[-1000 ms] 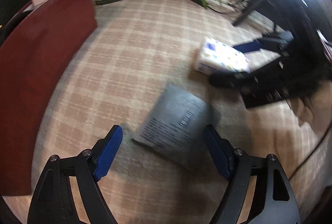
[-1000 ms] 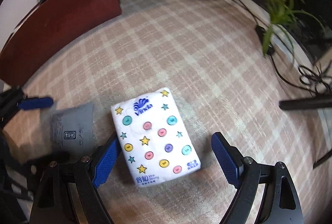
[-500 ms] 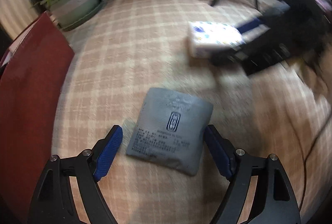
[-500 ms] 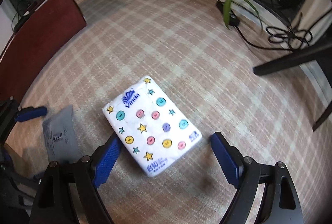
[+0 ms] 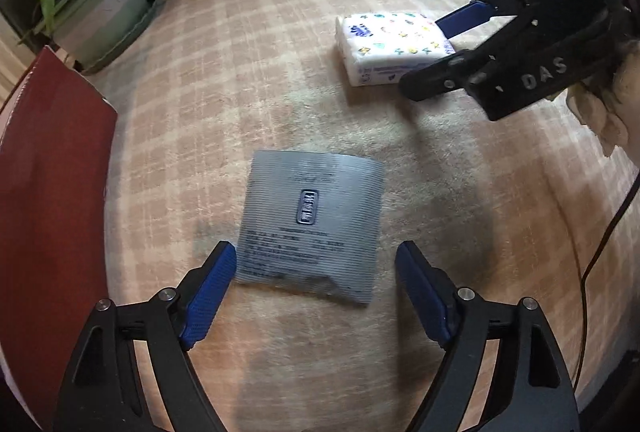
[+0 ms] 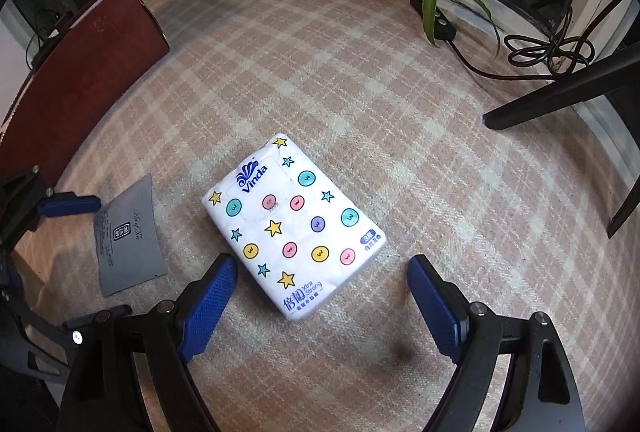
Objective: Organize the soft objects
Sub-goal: 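Grasp the grey tea sachet with the left tool while the right tool grasps the white tissue pack, then lift and carry the tea sachet and tissue pack with both tools over the box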
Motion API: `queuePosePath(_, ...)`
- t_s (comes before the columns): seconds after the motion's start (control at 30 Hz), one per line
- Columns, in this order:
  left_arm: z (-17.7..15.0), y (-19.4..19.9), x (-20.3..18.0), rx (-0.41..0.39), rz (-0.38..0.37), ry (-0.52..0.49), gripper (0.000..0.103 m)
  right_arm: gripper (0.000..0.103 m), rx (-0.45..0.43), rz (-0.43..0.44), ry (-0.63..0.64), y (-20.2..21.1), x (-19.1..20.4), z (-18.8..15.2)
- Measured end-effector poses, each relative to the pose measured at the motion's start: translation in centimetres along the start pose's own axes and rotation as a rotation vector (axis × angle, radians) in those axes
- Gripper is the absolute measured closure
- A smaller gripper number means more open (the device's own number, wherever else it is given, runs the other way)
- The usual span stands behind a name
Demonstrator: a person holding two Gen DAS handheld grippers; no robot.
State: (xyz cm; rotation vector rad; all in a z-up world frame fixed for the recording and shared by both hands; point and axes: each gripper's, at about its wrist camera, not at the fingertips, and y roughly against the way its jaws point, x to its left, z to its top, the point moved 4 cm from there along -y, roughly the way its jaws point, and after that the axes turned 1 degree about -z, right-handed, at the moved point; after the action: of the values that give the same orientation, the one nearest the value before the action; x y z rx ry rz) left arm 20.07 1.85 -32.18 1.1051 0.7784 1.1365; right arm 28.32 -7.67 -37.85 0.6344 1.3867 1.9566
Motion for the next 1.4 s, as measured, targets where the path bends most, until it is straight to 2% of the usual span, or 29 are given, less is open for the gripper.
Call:
queuePosePath(0.13, 0.3, -0.4, 1.0, 0.032, -0.052, 0.003, 0.02, 0.019, 0.006, -0.001, 0.011, -0.2, 0.1, 0.2)
queuePosePath(0.27, 0.6, -0.5, 1.1, 0.028, -0.06, -0.002, 0.024, 0.019, 0.007, -0.007, 0.039, -0.7, 0.3, 0.8)
queuePosePath(0.5, 0.4, -0.1, 1.0, -0.009, -0.059, 0.012, 0.044, 0.019, 0.02, -0.033, 0.075, -1.1, 0.7, 1.7)
queuePosePath(0.8, -0.1, 0.1, -1.0, -0.022, -0.055, 0.01, 0.046, 0.02, 0.035, -0.026, 0.103, -1.4, 1.4, 2.0)
queuePosePath(0.93, -0.4, 0.5, -1.1, -0.025, -0.053, 0.019, 0.047, 0.037, 0.029, -0.02, 0.097, -1.2, 0.9, 2.4)
queuePosePath(1.1, -0.5, 0.6, -0.7, -0.035, -0.058, 0.033, 0.047, 0.042, 0.033, -0.003, 0.083, -1.1, 0.5, 2.9)
queuePosePath(1.4, -1.0, 1.0, -0.3, -0.081, -0.067, 0.147, 0.048, 0.046, -0.001, 0.024, 0.02, 0.1, -0.6, 1.6)
